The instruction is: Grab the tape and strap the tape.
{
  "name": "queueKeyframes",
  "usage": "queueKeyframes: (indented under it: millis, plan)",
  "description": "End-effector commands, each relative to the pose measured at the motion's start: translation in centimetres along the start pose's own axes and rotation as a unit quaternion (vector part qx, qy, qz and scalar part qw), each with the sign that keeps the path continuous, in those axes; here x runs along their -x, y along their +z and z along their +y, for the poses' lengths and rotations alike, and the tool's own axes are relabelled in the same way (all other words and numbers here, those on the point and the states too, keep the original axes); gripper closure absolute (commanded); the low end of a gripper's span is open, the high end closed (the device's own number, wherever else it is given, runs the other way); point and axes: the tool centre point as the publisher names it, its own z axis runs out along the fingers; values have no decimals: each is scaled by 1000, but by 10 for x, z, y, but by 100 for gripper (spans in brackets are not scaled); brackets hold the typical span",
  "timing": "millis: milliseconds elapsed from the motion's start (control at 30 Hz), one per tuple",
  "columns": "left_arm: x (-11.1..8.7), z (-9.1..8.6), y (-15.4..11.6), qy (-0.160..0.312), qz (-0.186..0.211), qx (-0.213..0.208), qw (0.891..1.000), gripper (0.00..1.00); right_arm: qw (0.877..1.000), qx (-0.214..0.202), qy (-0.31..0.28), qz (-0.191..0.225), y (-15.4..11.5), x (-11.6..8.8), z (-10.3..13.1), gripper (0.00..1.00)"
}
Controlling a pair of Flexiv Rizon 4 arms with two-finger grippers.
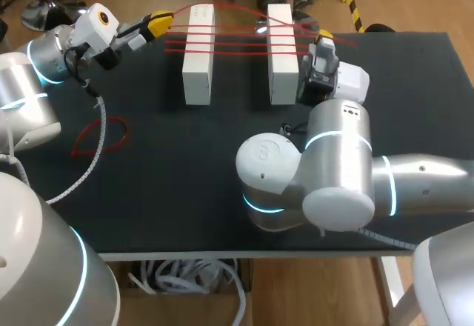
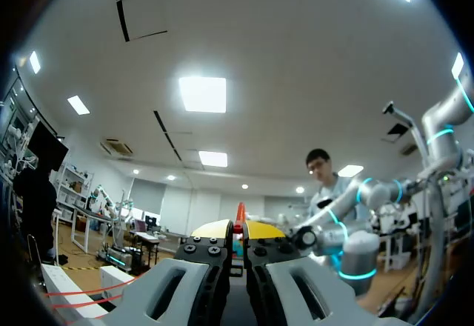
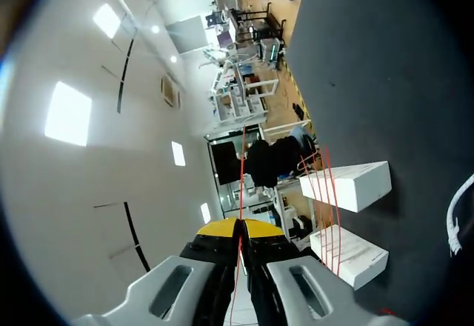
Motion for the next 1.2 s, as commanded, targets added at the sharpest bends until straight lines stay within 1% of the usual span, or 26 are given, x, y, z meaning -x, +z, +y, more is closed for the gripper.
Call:
queueKeyframes:
  millis: [33,600,700,733,800,867,933,1000,1033,1100,1133,1167,1200]
  plan:
    - [-1,-1,1,0,-2,1,1000,100,1000,-1,-1,-3,1,-3,2,100]
    - [-1,-1,1,0,-2,1,1000,100,1000,-1,-1,-3,1,-3,2,100]
    - [-5,-8,3,2,13,61,998,100,1000,-1,-1,-3,1,-3,2,100]
    - [-6,-10,5,2,21,87,996,100,1000,-1,-1,-3,1,-3,2,100]
    - [-8,-14,9,-2,33,138,990,100,1000,-1,-1,-3,1,-3,2,100]
    - [-10,-18,14,-8,40,188,981,100,1000,-1,-1,-3,1,-3,2,100]
    - [-12,-21,17,-11,43,228,973,100,1000,-1,-1,-3,1,-3,2,100]
    - [-13,-24,18,-14,41,277,960,100,1000,-1,-1,-3,1,-3,2,100]
    - [-14,-25,18,-18,38,305,951,100,1000,-1,-1,-3,1,-3,2,100]
    - [-16,-28,21,-21,29,342,939,100,1000,-1,-1,-3,1,-3,2,100]
    - [-17,-28,22,-28,23,370,928,100,1000,-1,-1,-3,1,-3,2,100]
    - [-17,-28,23,-26,20,385,922,100,1000,-1,-1,-3,1,-3,2,100]
    - [-18,-29,23,-30,11,404,914,100,1000,-1,-1,-3,1,-3,2,100]
